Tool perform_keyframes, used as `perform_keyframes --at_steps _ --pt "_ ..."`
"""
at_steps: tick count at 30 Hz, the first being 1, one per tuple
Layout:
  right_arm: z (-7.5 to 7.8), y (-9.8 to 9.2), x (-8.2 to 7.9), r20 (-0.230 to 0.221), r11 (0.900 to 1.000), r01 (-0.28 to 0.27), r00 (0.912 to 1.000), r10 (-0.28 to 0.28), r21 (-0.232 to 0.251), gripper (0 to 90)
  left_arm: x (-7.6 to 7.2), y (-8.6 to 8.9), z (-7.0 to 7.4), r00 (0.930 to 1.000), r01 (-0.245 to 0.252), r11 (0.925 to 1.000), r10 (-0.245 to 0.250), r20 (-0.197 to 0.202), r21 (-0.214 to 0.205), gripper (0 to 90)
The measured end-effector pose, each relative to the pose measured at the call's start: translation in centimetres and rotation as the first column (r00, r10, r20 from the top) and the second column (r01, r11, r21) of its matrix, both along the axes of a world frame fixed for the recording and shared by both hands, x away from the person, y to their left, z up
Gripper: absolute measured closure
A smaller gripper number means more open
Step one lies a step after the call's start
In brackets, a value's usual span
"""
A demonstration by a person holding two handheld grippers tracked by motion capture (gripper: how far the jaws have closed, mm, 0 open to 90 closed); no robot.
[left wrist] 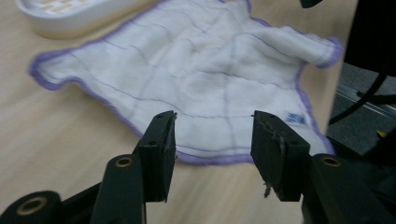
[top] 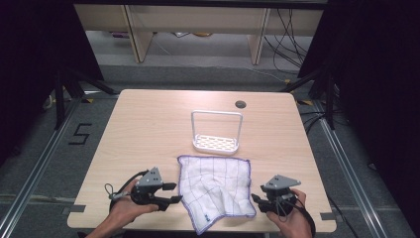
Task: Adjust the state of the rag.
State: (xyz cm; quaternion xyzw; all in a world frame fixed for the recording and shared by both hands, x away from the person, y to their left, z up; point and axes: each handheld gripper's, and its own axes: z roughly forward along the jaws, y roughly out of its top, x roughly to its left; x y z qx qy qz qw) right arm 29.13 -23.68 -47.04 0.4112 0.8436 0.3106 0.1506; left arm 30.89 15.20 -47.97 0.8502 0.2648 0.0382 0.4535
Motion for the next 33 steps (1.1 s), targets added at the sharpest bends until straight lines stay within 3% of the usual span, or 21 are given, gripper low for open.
perform_keyframes --at_steps 1,6,9,14,17,19,20,21,23,24,26,27,29,33 --pt "-0.6 -0.2 -0.6 -0.006 0.9999 -0.012 0.9999 0.012 -0.005 53.5 -0.7 -0.4 -0.4 0.9995 0.033 0.9992 -0.033 -0.002 0.021 49.9" --pt "-1.1 0.1 -1.5 -0.026 0.9998 -0.017 0.9995 0.017 0.007 52.7 -2.1 -2.0 -0.9 0.9979 0.061 0.9981 -0.060 -0.024 0.014 49.7" --pt "-0.9 0.5 -1.8 -0.019 0.9996 -0.019 0.9996 0.019 0.021 52.6 -2.6 -3.4 -1.3 0.9956 0.091 0.9951 -0.090 -0.024 0.040 47.9" --pt "-1.3 0.9 -1.8 -0.032 0.9994 -0.032 0.9990 0.032 0.010 52.0 -2.9 -4.8 -2.1 0.9906 0.132 0.9895 -0.130 -0.044 0.058 46.7" --pt "-1.8 1.1 -1.5 -0.043 0.9986 -0.052 0.9978 0.051 -0.013 52.9 -3.1 -6.0 -2.8 0.9878 0.154 0.9827 -0.151 -0.037 0.103 46.6" --pt "-1.9 1.2 -1.6 -0.053 0.9991 -0.042 0.9977 0.041 -0.011 53.4 -3.1 -6.4 -3.1 0.9888 0.148 0.9830 -0.145 -0.033 0.109 46.8" --pt "-2.2 1.4 -1.7 -0.070 0.9994 -0.033 0.9970 0.033 -0.004 55.4 -3.1 -6.6 -3.3 0.9885 0.150 0.9790 -0.151 0.002 0.139 51.4" --pt "-2.2 1.4 -1.7 -0.070 0.9994 -0.033 0.9970 0.033 -0.004 55.4 -3.1 -6.6 -3.3 0.9885 0.150 0.9790 -0.151 0.002 0.139 53.5" --pt "-2.5 1.5 -1.7 -0.088 0.9979 -0.060 0.9944 0.058 -0.022 61.0 -3.1 -6.6 -3.2 0.9839 0.154 0.9704 -0.168 0.060 0.186 60.5" --pt "-2.5 1.5 -1.7 -0.088 0.9979 -0.060 0.9944 0.058 -0.022 61.0 -3.1 -6.6 -3.2 0.9839 0.154 0.9704 -0.168 0.060 0.186 64.3" --pt "-2.7 1.4 -1.6 -0.082 0.9937 -0.109 0.9908 0.107 -0.023 78.9 -3.1 -6.5 -3.1 0.9785 0.167 0.9628 -0.188 0.084 0.213 73.4" --pt "-2.6 1.5 -1.7 -0.077 0.9939 -0.108 0.9914 0.107 -0.021 81.9 -3.0 -6.3 -3.2 0.9740 0.168 0.9574 -0.198 0.110 0.234 78.4" --pt "-2.5 1.5 -1.8 -0.078 0.9922 -0.120 0.9901 0.117 -0.035 86.4 -3.1 -6.3 -3.2 0.9746 0.171 0.9607 -0.197 0.106 0.219 84.9" --pt "-1.5 0.8 -2.2 -0.055 0.9926 -0.115 0.9920 0.113 -0.037 87.2 -3.2 -5.3 -2.8 0.9730 0.183 0.9612 -0.207 0.102 0.206 86.3"
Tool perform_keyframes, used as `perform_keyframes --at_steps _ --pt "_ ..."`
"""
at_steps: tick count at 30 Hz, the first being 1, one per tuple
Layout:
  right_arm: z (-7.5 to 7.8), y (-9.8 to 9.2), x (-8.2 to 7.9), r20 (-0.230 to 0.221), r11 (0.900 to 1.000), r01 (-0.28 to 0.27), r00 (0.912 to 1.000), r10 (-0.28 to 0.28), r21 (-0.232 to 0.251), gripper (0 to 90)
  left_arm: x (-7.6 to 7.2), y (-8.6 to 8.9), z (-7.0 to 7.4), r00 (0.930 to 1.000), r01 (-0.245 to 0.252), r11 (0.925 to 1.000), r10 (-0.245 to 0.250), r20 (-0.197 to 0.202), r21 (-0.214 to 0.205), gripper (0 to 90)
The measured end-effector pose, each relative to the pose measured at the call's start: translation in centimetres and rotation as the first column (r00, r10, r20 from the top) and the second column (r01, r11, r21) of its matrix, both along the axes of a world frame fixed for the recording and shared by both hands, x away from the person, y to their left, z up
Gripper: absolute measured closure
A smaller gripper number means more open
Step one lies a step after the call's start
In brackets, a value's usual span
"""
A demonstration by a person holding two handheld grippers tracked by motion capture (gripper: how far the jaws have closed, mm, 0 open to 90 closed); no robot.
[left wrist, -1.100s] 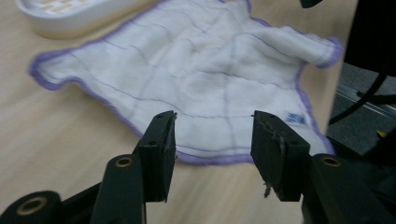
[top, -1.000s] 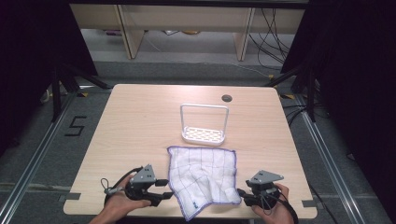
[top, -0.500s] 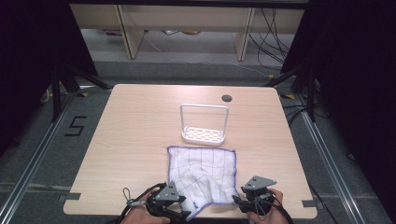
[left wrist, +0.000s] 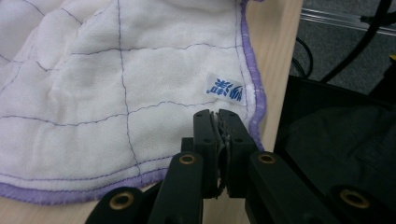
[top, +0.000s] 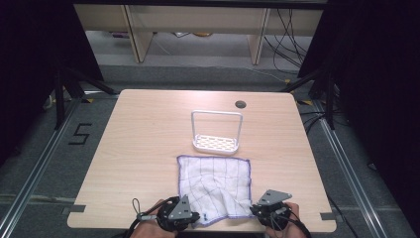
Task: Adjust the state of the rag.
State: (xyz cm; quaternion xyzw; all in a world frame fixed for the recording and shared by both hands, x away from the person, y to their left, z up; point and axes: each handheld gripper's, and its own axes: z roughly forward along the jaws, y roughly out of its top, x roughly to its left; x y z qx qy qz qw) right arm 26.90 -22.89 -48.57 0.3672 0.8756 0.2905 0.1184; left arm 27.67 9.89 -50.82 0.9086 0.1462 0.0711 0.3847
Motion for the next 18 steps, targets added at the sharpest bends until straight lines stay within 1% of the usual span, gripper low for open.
perform_keyframes --at_steps 1,2,3,4,5,6,7,8,9,10,11,12,13,14,15,16,17,18 --pt "0.3 -0.3 -0.3 0.008 0.9998 0.011 0.9999 -0.011 0.017 87.3 -0.1 0.5 0.0 0.9999 0.000 0.9998 0.000 -0.011 -0.021 86.3" --pt "0.6 -0.8 -0.5 0.020 0.9999 0.007 0.9998 -0.007 0.016 87.3 -0.1 1.2 0.3 0.9999 0.002 1.0000 -0.003 -0.014 -0.001 86.4" --pt "0.9 -1.6 -1.2 0.016 0.9994 0.024 0.9996 -0.024 0.023 87.3 -0.3 2.3 0.5 0.9999 0.003 0.9999 -0.003 -0.013 -0.015 86.4" --pt "1.0 -1.8 -1.5 0.011 0.9993 0.027 0.9996 -0.027 0.026 87.3 -0.3 3.0 0.5 0.9995 -0.003 0.9993 0.002 -0.030 -0.038 86.4" --pt "1.1 -2.1 -1.9 -0.005 0.9987 0.029 0.9996 -0.029 0.042 87.3 -0.4 3.5 0.6 0.9994 -0.004 0.9993 0.003 -0.035 -0.036 86.5" --pt "1.0 -2.1 -2.1 0.004 0.9983 0.022 0.9998 -0.022 0.054 87.3 -0.5 3.9 0.6 0.9990 -0.013 0.9988 0.011 -0.044 -0.048 86.5" --pt "1.0 -2.1 -2.1 0.004 0.9983 0.022 0.9998 -0.022 0.054 87.3 -0.5 3.9 0.6 0.9990 -0.013 0.9988 0.011 -0.044 -0.048 86.4" --pt "0.8 -1.7 -2.7 -0.011 0.9983 0.001 0.9999 0.000 0.058 85.6 -0.7 4.2 0.7 0.9993 -0.005 0.9986 0.003 -0.036 -0.052 86.3" --pt "0.8 -1.7 -2.7 -0.011 0.9983 0.001 0.9999 0.000 0.058 85.6 -0.8 4.4 0.6 0.9993 0.000 0.9992 -0.002 -0.037 -0.040 86.3" --pt "0.7 -1.4 -2.9 -0.052 0.9994 -0.003 0.9986 0.005 0.034 79.6 -0.8 4.3 0.4 0.9995 0.003 0.9990 -0.004 -0.033 -0.044 86.2" --pt "0.5 -1.1 -3.0 -0.079 1.0000 0.002 0.9969 -0.001 0.009 75.0 -0.8 4.4 0.4 0.9989 0.003 0.9996 -0.005 -0.047 -0.030 85.8" --pt "0.3 -0.9 -2.9 -0.051 0.9999 -0.001 0.9987 0.000 -0.012 68.3 -0.8 4.4 0.3 0.9988 0.012 0.9996 -0.013 -0.047 -0.027 85.2" --pt "0.6 -0.9 -2.9 -0.079 0.9996 0.030 0.9964 -0.030 -0.002 61.1 -0.8 4.5 0.2 0.9983 0.018 0.9995 -0.020 -0.056 -0.027 83.5" --pt "0.7 -1.0 -2.8 -0.067 0.9992 0.038 0.9970 -0.038 0.006 59.1 -0.7 4.5 0.1 0.9975 0.011 0.9992 -0.014 -0.069 -0.038 80.1" --pt "0.7 -1.0 -2.8 -0.067 0.9992 0.038 0.9970 -0.038 0.006 59.1 -0.7 4.5 0.1 0.9975 0.011 0.9992 -0.014 -0.069 -0.038 74.5" --pt "1.1 -1.1 -2.8 -0.069 0.9980 0.061 0.9958 -0.060 0.013 57.2 -0.7 4.6 0.1 0.9960 -0.012 0.9984 0.007 -0.089 -0.055 74.5" --pt "1.3 -1.4 -2.5 -0.038 0.9987 0.050 0.9980 -0.050 0.004 56.7 -0.5 4.8 0.4 0.9974 -0.004 0.9989 0.001 -0.072 -0.046 73.3" --pt "1.5 -1.4 -2.4 -0.028 0.9966 0.081 0.9964 -0.080 0.017 55.3 -0.3 5.0 0.6 0.9967 -0.025 0.9977 0.020 -0.079 -0.063 70.5"
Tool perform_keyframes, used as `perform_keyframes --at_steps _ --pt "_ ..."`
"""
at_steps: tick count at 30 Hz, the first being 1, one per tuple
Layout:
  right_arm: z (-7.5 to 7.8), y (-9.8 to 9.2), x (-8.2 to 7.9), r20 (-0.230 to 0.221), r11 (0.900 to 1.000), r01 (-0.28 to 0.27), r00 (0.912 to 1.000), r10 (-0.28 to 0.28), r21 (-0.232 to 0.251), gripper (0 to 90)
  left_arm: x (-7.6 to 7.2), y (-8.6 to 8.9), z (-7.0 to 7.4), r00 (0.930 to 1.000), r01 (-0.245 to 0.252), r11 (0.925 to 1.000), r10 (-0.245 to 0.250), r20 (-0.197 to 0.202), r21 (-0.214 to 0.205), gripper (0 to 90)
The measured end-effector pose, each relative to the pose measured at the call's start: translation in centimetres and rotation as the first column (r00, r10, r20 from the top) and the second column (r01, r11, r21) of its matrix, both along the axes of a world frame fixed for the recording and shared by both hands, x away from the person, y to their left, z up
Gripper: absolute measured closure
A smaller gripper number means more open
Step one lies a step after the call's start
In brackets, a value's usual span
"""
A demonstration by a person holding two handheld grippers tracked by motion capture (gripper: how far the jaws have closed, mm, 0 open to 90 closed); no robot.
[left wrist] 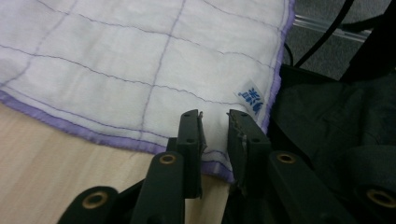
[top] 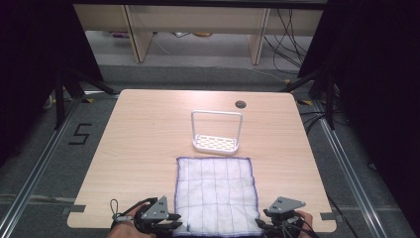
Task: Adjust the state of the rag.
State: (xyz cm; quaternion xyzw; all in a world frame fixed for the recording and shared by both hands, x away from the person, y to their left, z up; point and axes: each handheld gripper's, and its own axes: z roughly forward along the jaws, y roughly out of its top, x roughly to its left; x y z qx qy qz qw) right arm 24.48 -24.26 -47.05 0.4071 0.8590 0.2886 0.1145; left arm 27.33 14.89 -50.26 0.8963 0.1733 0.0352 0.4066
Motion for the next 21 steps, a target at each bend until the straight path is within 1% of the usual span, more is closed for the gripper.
perform_keyframes --at_steps 1,2,3,4,5,6,7,8,9,10,11,12,13,14,15,16,17,18,19,20,21 --pt "0.5 -0.7 1.0 0.055 0.9999 -0.007 0.9985 0.008 -0.013 54.6 0.4 0.5 0.4 0.9998 -0.017 0.9997 0.017 -0.004 -0.019 69.8" --pt "0.5 -0.7 1.0 0.055 0.9999 -0.007 0.9985 0.008 -0.013 54.6 0.4 0.5 0.4 0.9998 -0.017 0.9997 0.017 -0.004 -0.019 69.4" --pt "0.7 -0.8 1.3 0.050 1.0000 0.003 0.9987 -0.003 -0.007 53.9 0.9 0.9 0.8 0.9997 -0.021 0.9996 0.021 0.012 -0.017 69.4" --pt "1.0 -1.1 2.4 0.076 0.9997 0.023 0.9968 -0.023 -0.005 51.5 1.5 1.3 1.3 0.9974 -0.072 0.9963 0.072 0.007 -0.046 64.4" --pt "1.0 -1.1 2.4 0.076 0.9997 0.023 0.9968 -0.023 -0.005 51.5 1.5 1.3 1.3 0.9974 -0.072 0.9963 0.072 0.007 -0.046 61.2" --pt "1.1 -1.1 2.8 0.088 0.9997 0.025 0.9958 -0.025 -0.004 51.4 2.2 1.6 1.6 0.9940 -0.108 0.9921 0.109 0.010 -0.065 61.2" --pt "1.3 -1.0 4.0 0.098 0.9992 0.040 0.9944 -0.041 0.010 50.2 2.9 1.9 1.8 0.9899 -0.139 0.9879 0.141 0.015 -0.068 58.7" --pt "1.4 -1.0 4.6 0.111 0.9990 0.044 0.9928 -0.045 0.009 49.9 3.6 2.1 2.0 0.9841 -0.176 0.9821 0.177 0.015 -0.068 56.4" --pt "1.4 -0.9 5.2 0.113 0.9991 0.040 0.9928 -0.041 0.011 49.9 4.9 2.5 2.2 0.9732 -0.226 0.9715 0.228 0.028 -0.072 54.1" --pt "1.5 -0.7 5.5 0.110 0.9988 0.046 0.9928 -0.047 0.015 49.7 4.9 2.5 2.2 0.9732 -0.226 0.9715 0.228 0.028 -0.072 53.1" --pt "1.5 -0.7 5.5 0.110 0.9988 0.046 0.9928 -0.047 0.015 49.7 6.0 2.8 2.3 0.9679 -0.247 0.9663 0.250 0.027 -0.070 53.1" --pt "1.3 -0.5 6.8 0.127 0.9988 0.044 0.9908 -0.046 0.021 48.7 7.6 3.2 2.1 0.9510 -0.308 0.9491 0.309 0.011 -0.068 49.3" --pt "1.3 -0.5 6.8 0.127 0.9988 0.044 0.9908 -0.046 0.021 48.7 7.6 3.2 2.1 0.9510 -0.308 0.9491 0.309 0.011 -0.068 48.9" --pt "1.3 -0.4 7.3 0.125 0.9990 0.039 0.9913 -0.041 0.024 48.3 8.3 3.4 2.0 0.9467 -0.321 0.9446 0.322 0.008 -0.069 48.9" --pt "1.2 -0.2 8.2 0.124 0.9985 0.042 0.9912 -0.046 0.035 47.3 9.4 3.5 1.8 0.9368 -0.349 0.9343 0.350 -0.004 -0.072 47.7" --pt "1.2 -0.2 8.2 0.124 0.9985 0.042 0.9912 -0.046 0.035 47.3 9.4 3.5 1.8 0.9368 -0.349 0.9343 0.350 -0.004 -0.072 46.7" --pt "1.1 -0.2 9.2 0.118 0.9983 0.040 0.9920 -0.045 0.042 47.2 10.3 3.7 1.6 0.9323 -0.361 0.9313 0.362 -0.002 -0.045 45.8" --pt "1.1 -0.2 9.2 0.118 0.9983 0.040 0.9920 -0.045 0.042 47.2 10.3 3.7 1.6 0.9323 -0.361 0.9313 0.362 -0.002 -0.045 45.5" --pt "1.2 -0.2 10.0 0.121 0.9984 0.040 0.9916 -0.045 0.041 47.2 11.0 3.6 1.5 0.9283 -0.372 0.9273 0.372 -0.009 -0.043 44.9" --pt "1.2 -0.2 10.0 0.121 0.9984 0.040 0.9916 -0.045 0.041 47.2 11.0 3.6 1.5 0.9283 -0.372 0.9273 0.372 -0.009 -0.043 44.3" --pt "1.2 -0.2 10.3 0.120 0.9983 0.040 0.9918 -0.045 0.043 47.2 11.3 3.5 1.5 0.9275 -0.374 0.9266 0.374 -0.012 -0.041 44.3"
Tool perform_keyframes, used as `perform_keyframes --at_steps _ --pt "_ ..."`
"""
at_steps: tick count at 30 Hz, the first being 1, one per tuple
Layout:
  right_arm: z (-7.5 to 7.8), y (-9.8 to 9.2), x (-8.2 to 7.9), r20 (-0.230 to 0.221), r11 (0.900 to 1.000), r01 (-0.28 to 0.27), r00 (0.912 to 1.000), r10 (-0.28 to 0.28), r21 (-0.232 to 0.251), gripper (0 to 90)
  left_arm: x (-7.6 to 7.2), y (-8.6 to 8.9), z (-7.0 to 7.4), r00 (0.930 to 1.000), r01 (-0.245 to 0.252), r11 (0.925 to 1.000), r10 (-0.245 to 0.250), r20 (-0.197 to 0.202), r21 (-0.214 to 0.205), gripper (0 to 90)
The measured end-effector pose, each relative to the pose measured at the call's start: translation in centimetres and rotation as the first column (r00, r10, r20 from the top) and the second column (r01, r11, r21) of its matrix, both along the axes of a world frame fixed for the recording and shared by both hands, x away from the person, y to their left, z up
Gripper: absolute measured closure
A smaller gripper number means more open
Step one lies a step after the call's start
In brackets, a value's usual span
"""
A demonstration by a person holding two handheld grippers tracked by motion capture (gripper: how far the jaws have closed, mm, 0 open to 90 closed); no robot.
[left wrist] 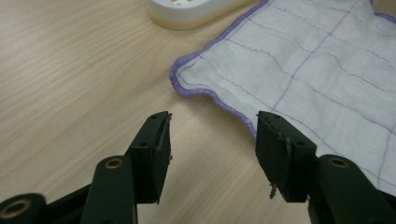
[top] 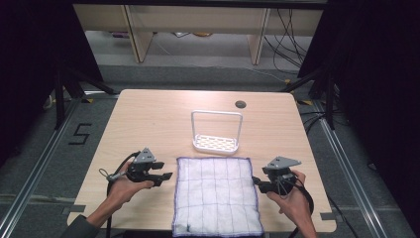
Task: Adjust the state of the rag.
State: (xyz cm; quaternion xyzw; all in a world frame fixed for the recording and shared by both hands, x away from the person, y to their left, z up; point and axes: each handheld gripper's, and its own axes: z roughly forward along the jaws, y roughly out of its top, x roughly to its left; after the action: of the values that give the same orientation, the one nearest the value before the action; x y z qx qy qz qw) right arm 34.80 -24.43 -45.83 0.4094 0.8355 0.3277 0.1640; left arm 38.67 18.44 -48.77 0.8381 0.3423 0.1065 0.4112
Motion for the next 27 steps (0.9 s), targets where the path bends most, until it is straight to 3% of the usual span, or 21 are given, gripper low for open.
perform_keyframes --at_steps 4,13,15,17,20,21,27 --pt "0.2 -0.1 1.9 -0.004 0.9999 0.006 1.0000 -0.006 -0.009 47.3 0.9 -0.4 0.0 0.9999 -0.016 0.9998 0.016 -0.005 -0.008 42.7" --pt "0.2 0.2 4.2 -0.023 0.9998 -0.003 0.9997 0.002 -0.021 48.0 2.8 -1.6 -0.1 0.9994 -0.017 0.9998 0.017 -0.031 0.010 41.3" --pt "-0.2 0.3 4.7 -0.019 1.0000 0.002 0.9998 -0.003 -0.003 48.5 3.2 -1.8 -0.1 0.9994 -0.012 0.9999 0.012 -0.031 0.012 41.3" --pt "-0.3 0.2 5.3 -0.032 0.9994 -0.008 0.9995 0.007 -0.035 48.6 3.5 -2.0 -0.1 0.9993 -0.010 0.9999 0.011 -0.037 0.011 41.5" --pt "-0.8 0.3 6.0 -0.033 0.9996 0.001 0.9994 -0.002 -0.028 49.6 3.9 -2.2 -0.1 0.9992 0.003 0.9996 -0.002 -0.040 0.027 42.0" --pt "-0.7 0.4 6.1 -0.065 0.9996 0.014 0.9978 -0.016 -0.026 49.9 4.0 -2.3 -0.1 0.9991 0.000 0.9997 0.001 -0.043 0.025 42.0" --pt "-1.4 0.8 7.4 -0.067 0.9994 0.006 0.9977 -0.008 -0.035 51.3 4.8 -2.6 -0.4 0.9987 -0.003 0.9994 0.005 -0.052 0.034 43.8"
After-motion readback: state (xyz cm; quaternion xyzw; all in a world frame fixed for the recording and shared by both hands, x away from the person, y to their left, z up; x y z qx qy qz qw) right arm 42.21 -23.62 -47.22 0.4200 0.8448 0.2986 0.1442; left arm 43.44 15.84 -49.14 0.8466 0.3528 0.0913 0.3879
